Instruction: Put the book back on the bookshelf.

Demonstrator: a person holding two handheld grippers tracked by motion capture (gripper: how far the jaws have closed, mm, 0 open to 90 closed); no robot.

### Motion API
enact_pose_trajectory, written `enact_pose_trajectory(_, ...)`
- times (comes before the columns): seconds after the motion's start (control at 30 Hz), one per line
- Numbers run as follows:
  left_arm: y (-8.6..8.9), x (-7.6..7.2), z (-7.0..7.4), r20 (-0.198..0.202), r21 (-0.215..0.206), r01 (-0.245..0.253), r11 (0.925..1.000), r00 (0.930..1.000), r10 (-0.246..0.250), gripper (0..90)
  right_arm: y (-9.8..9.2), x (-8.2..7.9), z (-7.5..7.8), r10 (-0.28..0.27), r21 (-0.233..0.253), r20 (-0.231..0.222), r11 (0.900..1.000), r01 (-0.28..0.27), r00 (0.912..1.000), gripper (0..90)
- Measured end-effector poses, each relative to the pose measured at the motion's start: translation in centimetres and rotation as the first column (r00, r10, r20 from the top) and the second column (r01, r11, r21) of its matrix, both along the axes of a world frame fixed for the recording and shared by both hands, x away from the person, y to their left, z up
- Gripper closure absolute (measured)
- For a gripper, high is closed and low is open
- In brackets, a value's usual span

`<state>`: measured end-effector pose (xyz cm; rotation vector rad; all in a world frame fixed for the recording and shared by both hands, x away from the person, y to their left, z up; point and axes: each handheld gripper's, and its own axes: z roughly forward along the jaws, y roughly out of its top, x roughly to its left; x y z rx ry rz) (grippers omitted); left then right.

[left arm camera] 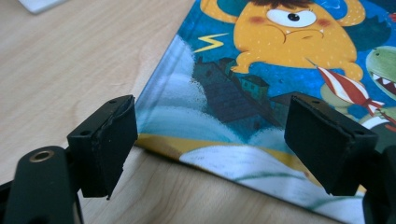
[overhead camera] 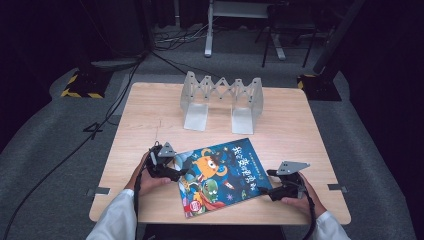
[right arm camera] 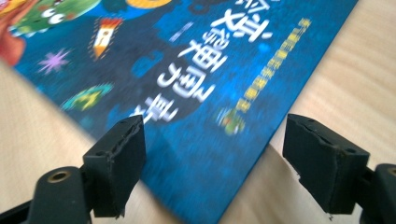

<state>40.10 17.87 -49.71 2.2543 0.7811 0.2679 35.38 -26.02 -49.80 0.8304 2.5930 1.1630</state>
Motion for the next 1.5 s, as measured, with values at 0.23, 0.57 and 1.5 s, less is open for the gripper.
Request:
enact_pose_trajectory(0.23, -0.4, 1.9, -0.1, -0.008, -0.01, -0.014, 0.9999, 0.9999, 0.013, 16.2, -0.7, -1.9, -0.2, 0.027, -0.024, 0.007, 0.999, -0.027, 0.9996, 22.9)
enact_pose_trajectory(0.57, -0.4, 1.9, -0.5, -0.062, -0.053, 0.05, 0.9973, 0.9967, -0.053, 14.1, -0.1, -1.8, -0.3, 0.015, -0.062, 0.042, 0.998, -0.013, 0.999, 24.5)
enact_pose_trajectory(1.5, 2.8, -5.5, -0.3, -0.077, -0.029, 0.107, 0.9938, 0.991, -0.109, 14.0, 1.7, 3.0, -0.2, -0.199, -0.089, 0.105, 0.974, 0.208, 0.9744, 24.2)
